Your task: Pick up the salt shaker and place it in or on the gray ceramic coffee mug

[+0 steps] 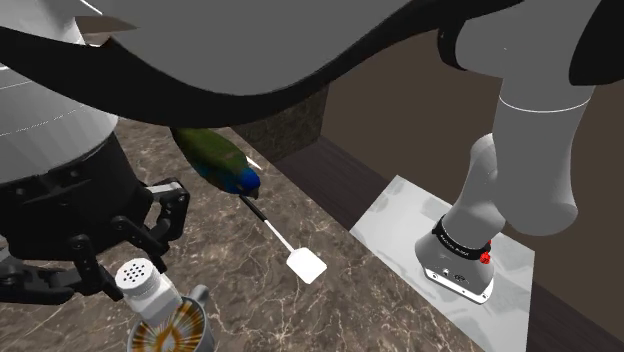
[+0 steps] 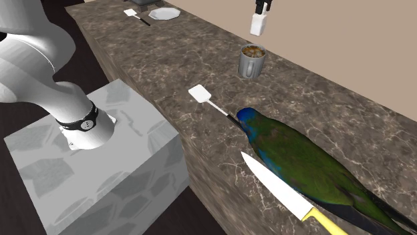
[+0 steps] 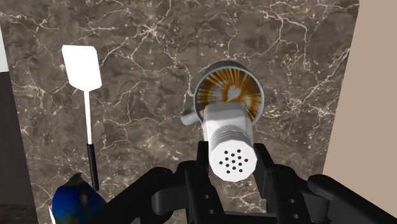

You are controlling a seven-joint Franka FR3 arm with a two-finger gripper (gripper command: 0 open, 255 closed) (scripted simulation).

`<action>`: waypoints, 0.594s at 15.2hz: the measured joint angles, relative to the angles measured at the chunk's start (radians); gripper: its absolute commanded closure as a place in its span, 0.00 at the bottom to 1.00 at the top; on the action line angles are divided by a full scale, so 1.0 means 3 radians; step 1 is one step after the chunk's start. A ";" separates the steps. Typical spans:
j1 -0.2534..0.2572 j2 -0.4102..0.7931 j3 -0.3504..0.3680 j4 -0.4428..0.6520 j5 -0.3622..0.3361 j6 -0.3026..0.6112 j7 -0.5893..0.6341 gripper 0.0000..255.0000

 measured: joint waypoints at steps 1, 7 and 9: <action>-0.0005 -0.0001 -0.0001 -0.0044 0.0000 0.0043 0.0006 1.00; -0.0067 -0.0024 -0.0009 -0.0357 0.0006 0.0329 0.0008 1.00; -0.0085 -0.0029 -0.0012 -0.0456 0.0006 0.0421 0.0010 1.00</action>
